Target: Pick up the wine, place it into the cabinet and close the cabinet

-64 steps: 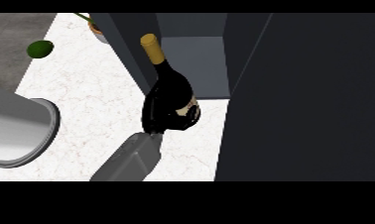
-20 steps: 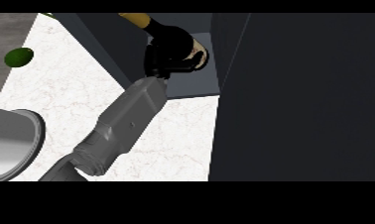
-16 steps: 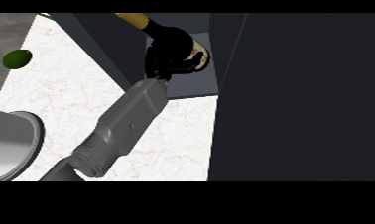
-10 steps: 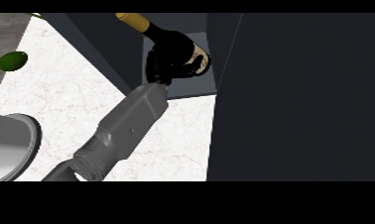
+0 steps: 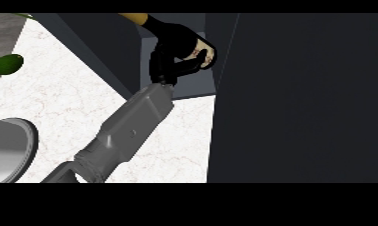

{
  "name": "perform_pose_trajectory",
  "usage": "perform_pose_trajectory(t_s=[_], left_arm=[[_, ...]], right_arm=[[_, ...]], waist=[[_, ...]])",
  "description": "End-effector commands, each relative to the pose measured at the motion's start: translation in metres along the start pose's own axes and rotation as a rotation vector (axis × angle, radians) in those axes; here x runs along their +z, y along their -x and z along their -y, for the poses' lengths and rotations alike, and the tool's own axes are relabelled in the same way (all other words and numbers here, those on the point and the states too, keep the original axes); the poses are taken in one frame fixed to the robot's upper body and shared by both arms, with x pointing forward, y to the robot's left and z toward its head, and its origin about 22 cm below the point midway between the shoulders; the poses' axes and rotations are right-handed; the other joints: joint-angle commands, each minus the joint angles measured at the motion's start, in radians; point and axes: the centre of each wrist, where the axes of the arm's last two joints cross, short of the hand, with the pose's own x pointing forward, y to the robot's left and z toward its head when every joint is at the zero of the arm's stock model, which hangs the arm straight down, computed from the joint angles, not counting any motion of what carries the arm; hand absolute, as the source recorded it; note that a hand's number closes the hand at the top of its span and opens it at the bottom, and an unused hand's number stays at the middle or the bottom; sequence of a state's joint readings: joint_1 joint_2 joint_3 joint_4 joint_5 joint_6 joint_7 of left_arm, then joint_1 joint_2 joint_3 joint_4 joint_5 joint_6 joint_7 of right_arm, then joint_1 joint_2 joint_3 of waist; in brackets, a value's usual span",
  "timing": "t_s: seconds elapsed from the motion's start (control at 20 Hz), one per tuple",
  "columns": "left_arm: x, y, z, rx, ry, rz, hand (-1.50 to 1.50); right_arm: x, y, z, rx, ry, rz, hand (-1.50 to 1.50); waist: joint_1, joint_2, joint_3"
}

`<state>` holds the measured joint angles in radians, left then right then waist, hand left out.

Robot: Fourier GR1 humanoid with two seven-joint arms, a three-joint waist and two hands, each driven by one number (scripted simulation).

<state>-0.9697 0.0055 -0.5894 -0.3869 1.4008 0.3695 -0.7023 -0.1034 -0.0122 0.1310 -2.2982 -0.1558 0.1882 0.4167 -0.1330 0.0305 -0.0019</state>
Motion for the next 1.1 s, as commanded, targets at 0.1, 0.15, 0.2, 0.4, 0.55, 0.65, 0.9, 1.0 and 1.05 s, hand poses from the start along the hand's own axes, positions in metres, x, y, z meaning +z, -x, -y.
perform_pose_trajectory(t_s=[0.1, 0.15, 0.2, 0.4, 0.55, 0.65, 0.9, 1.0, 1.05], left_arm=[[0.001, -0.006, 0.017, 0.048, -0.040, 0.028, -1.50], [0.002, -0.003, 0.014, 0.029, -0.065, 0.020, -1.50], [0.005, 0.001, 0.008, 0.041, -0.054, 0.011, -1.50], [0.001, -0.001, 0.012, 0.019, -0.058, 0.008, -1.50], [0.000, -0.001, 0.012, -0.047, -0.061, 0.026, -1.50], [-0.001, -0.002, 0.014, -0.101, -0.044, 0.056, -1.50], [-0.004, -0.005, 0.020, -0.187, 0.042, 0.096, -1.50], [-0.003, -0.011, 0.032, -0.200, 0.056, 0.111, -1.50], [-0.008, -0.015, 0.033, -0.201, 0.038, 0.124, -1.50]], right_arm=[[-0.003, 0.000, 0.003, 0.008, -0.012, -0.034, -1.50], [0.004, -0.006, 0.000, 0.002, -0.022, -0.017, -1.50], [0.007, -0.001, 0.004, 0.012, -0.030, -0.005, -1.50], [-0.002, -0.004, 0.010, 0.007, 0.012, 0.010, -1.50], [0.004, -0.001, 0.009, 0.015, 0.005, 0.009, -1.50], [-0.006, -0.002, 0.006, 0.008, -0.011, 0.004, -1.50], [-0.004, 0.004, 0.006, 0.004, -0.009, 0.007, -1.50], [-0.005, 0.008, 0.012, 0.003, 0.003, -0.008, -1.50], [0.003, -0.001, 0.014, -0.019, 0.009, -0.007, -1.50]], waist=[[-0.004, 0.001, 0.000], [-0.018, 0.000, 0.000], [-0.008, 0.000, 0.001], [0.004, 0.002, 0.001], [-0.001, 0.003, 0.001], [0.005, 0.004, 0.001], [0.006, 0.004, 0.001], [0.015, 0.000, 0.002], [0.004, 0.001, 0.002]])
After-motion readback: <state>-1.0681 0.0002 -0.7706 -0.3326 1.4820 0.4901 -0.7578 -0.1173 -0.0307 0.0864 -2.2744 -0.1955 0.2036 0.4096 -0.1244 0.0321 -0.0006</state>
